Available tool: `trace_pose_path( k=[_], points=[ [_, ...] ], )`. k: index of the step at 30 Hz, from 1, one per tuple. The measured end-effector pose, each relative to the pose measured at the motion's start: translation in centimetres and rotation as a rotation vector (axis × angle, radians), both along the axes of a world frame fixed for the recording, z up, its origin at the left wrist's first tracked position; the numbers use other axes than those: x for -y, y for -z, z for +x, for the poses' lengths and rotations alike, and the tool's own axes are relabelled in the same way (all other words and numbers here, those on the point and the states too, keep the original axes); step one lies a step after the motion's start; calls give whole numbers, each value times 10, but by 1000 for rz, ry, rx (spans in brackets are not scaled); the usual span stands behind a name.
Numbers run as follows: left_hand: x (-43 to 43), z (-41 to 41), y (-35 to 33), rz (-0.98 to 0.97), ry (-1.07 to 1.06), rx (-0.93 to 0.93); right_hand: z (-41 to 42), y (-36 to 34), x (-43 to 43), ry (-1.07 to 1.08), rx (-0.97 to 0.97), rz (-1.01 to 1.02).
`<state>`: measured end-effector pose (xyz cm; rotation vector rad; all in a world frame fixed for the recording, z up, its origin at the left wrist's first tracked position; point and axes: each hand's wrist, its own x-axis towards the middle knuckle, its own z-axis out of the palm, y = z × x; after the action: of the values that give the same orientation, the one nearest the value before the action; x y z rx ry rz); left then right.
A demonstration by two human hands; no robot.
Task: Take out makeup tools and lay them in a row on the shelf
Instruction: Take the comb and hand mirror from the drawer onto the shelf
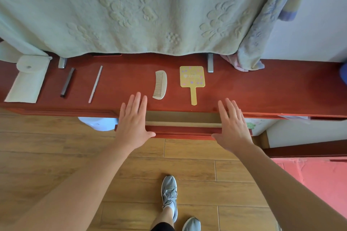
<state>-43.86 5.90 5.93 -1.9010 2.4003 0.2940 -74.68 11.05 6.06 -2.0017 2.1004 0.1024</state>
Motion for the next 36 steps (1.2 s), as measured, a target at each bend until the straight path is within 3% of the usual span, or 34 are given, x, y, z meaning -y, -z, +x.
trace_pose_path(
  k=[6,22,36],
  points=[
    [9,3,2,75,51,18,-12,0,15,6,13,122],
    [12,3,6,-25,22,-1,-9,-3,16,68,65,98],
    [33,3,48,-413,-20,-108,-3,37,21,154,16,-303]
  ],
)
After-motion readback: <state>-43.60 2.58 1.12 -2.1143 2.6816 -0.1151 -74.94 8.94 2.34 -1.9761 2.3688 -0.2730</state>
